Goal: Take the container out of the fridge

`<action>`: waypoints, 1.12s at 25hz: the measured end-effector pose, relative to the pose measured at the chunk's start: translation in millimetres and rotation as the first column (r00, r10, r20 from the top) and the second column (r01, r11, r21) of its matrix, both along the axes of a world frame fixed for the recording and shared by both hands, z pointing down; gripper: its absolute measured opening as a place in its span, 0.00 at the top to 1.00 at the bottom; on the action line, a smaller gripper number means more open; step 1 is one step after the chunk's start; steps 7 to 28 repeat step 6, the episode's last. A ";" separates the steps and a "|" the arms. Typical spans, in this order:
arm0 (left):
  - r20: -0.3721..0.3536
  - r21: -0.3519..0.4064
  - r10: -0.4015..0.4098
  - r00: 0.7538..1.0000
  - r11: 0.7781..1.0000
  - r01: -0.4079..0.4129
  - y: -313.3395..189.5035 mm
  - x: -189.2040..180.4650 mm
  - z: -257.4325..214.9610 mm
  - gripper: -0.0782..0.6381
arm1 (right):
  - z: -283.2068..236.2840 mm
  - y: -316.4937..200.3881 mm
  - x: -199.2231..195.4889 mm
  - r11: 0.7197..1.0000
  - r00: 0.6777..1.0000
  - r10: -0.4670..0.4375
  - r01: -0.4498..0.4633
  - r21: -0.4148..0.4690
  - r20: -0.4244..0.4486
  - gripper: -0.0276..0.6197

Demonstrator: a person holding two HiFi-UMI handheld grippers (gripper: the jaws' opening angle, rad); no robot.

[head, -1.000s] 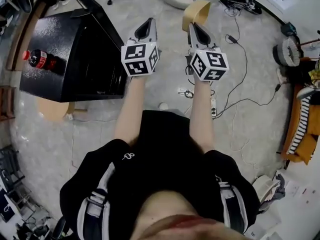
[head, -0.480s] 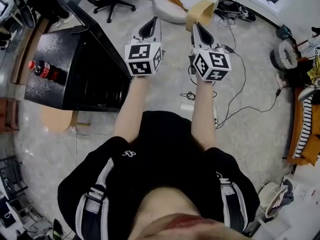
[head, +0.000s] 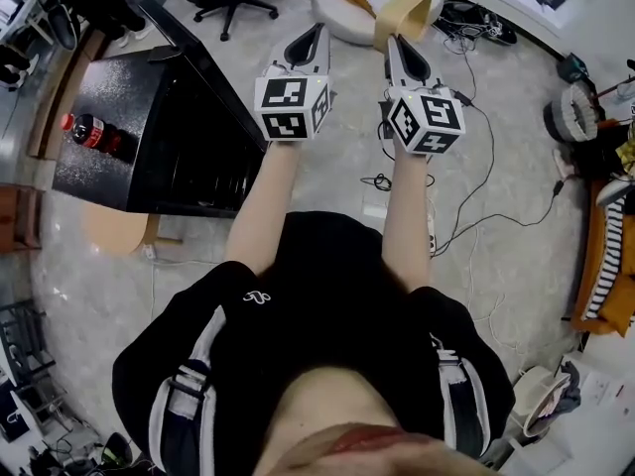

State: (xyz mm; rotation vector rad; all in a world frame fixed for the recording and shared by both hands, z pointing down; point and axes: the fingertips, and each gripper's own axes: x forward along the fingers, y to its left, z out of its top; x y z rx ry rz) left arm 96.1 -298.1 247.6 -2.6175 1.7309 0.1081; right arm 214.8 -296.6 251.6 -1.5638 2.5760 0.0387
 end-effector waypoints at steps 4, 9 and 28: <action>-0.007 0.017 0.009 1.000 1.000 -0.008 -1.6 4.0 -7.1 0.88 | -10.1 -1.3 0.7 1.000 1.000 -0.001 0.001 0.023 -0.003 0.93; -0.012 0.029 0.013 1.000 1.000 -0.013 -2.3 6.0 -11.9 0.88 | -16.9 -2.8 1.1 0.999 1.000 -0.001 0.001 0.040 -0.004 0.93; -0.012 0.029 0.013 1.000 1.000 -0.013 -2.3 6.0 -11.9 0.88 | -16.9 -2.8 1.1 0.999 1.000 -0.001 0.001 0.040 -0.004 0.93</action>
